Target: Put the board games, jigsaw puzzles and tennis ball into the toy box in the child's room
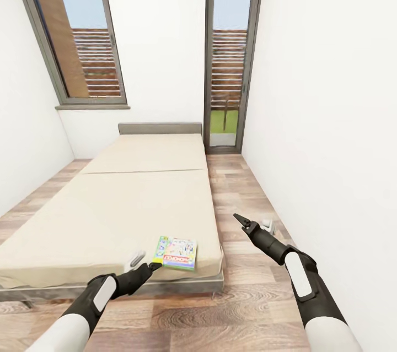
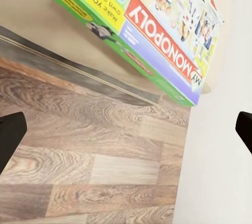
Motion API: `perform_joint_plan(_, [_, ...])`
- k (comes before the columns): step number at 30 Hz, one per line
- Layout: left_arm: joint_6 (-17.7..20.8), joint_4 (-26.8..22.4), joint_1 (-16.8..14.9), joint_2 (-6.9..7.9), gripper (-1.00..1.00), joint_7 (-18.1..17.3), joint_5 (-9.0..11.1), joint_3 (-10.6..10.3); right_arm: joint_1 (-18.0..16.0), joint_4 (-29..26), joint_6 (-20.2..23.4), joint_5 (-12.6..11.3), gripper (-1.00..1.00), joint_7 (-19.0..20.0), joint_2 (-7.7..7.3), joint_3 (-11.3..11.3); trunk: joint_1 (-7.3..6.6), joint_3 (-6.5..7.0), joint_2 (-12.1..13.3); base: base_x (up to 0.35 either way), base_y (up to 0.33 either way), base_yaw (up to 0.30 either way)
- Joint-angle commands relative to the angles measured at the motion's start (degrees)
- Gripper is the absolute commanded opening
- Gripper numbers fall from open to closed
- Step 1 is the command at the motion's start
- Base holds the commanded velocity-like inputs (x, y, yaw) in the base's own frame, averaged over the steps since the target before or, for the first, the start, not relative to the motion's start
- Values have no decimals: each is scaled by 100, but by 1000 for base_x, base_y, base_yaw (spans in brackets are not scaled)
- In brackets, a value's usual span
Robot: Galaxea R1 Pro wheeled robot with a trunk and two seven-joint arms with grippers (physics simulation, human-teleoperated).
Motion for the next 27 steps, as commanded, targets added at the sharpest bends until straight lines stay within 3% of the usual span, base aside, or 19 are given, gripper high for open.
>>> perform_joint_plan(1, [51, -6, -4, -5, 100, -12, 23, 32, -6, -2, 49, -22, 100, 9, 6, -22, 22, -24, -44, 0, 0, 0])
perform_joint_plan(14, [87, -55, -7, -3, 100, -619, 32, 27, -7, 53, 7, -11, 100, 1, 6, -23, 308, -257, -566, 0, 0, 0])
perform_joint_plan(27, [86, -62, -8, 85, 100, -727, 37, 46, -7, 86, 1, -5, 100, 28, 10, -14, 593, -491, -1087, 0, 0, 0])
